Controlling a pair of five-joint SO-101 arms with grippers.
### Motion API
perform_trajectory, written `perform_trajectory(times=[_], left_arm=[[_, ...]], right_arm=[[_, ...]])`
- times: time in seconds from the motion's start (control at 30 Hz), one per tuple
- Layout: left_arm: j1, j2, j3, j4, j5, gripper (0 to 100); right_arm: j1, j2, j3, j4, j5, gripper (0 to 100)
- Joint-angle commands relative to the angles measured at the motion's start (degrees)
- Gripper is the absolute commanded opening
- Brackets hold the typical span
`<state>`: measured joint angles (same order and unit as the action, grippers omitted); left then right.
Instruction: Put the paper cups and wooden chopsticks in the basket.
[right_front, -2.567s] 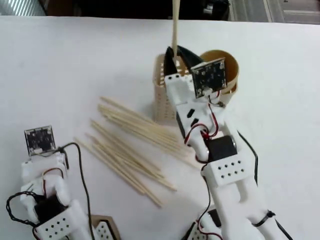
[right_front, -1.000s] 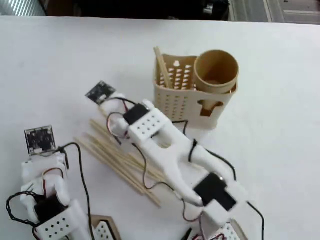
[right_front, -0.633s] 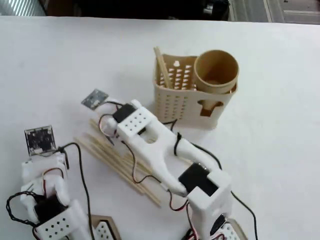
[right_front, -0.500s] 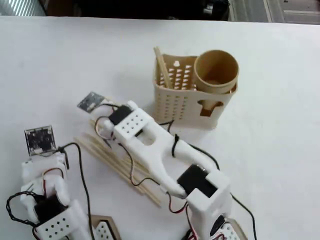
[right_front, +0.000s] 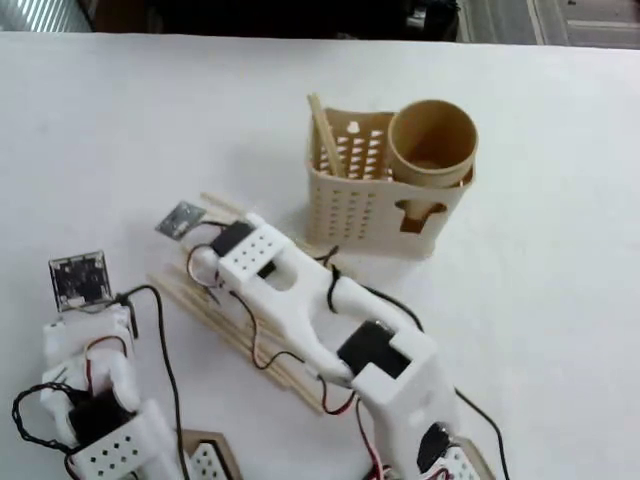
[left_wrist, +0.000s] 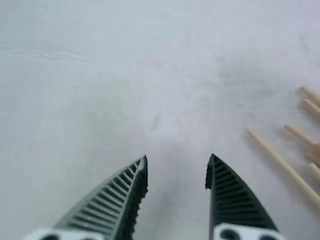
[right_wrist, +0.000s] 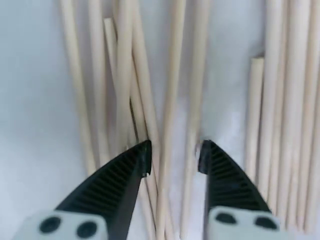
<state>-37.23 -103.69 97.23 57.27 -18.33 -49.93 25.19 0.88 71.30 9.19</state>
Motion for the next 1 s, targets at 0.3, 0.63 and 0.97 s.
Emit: perform_trajectory(times=[0.3, 0.63, 0.97], left_arm=[[0.8, -0.7, -0.3, -0.1, -0.4, 20], [0.8, -0.7, -0.3, -0.1, -0.4, 20], [0.8, -0.7, -0.3, -0.1, -0.4, 20]], right_arm=[[2.4, 0.6, -1.8, -0.4, 3.3, 1.8], [7.3, -17.0, -1.4, 3.8, 2.9, 1.7], [8.7, -38.2, -1.4, 6.8, 0.1, 1.7]])
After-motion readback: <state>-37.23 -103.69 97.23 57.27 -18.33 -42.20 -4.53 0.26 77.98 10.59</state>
